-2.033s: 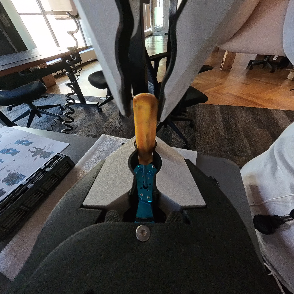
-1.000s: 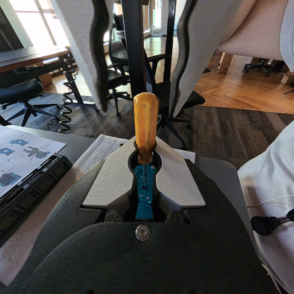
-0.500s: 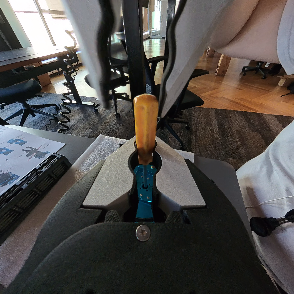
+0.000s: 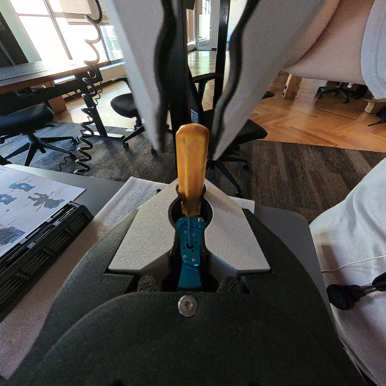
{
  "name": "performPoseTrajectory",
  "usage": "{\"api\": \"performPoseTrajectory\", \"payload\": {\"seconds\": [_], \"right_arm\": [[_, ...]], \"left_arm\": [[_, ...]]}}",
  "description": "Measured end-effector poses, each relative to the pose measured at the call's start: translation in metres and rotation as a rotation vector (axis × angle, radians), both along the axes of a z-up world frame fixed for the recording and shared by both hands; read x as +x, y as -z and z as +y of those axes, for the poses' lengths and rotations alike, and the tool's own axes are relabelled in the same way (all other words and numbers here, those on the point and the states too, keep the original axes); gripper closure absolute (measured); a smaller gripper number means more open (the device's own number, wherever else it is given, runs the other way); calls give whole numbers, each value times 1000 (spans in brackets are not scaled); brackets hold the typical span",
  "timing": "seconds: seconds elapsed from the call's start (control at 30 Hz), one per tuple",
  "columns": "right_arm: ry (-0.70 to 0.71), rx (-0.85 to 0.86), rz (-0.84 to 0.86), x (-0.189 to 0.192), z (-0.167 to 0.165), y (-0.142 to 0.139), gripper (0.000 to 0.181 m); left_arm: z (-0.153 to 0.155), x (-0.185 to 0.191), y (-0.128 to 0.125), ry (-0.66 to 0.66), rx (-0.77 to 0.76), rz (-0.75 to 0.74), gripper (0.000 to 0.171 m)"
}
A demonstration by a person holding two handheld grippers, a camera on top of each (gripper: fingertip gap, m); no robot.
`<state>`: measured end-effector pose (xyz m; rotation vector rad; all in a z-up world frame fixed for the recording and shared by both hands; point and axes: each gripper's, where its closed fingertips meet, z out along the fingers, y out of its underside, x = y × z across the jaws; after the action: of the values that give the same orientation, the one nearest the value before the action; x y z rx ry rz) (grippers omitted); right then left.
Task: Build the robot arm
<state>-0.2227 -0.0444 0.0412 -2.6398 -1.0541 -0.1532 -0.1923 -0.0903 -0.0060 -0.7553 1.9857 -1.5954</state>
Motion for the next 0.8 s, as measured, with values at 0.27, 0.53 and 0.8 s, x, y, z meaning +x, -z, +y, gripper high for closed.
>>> {"api": "performPoseTrajectory", "payload": {"seconds": [0.27,0.53,0.8], "right_arm": [[68,-83,23,1,-6,10,163],[61,16,-90,5,0,5,148],[230,-100,63,3,-8,13,162]], "left_arm": [[2,-1,0,-6,-1,1,162],[-1,0,1,0,7,1,161],[-2,0,1,-5,12,-3,162]]}}
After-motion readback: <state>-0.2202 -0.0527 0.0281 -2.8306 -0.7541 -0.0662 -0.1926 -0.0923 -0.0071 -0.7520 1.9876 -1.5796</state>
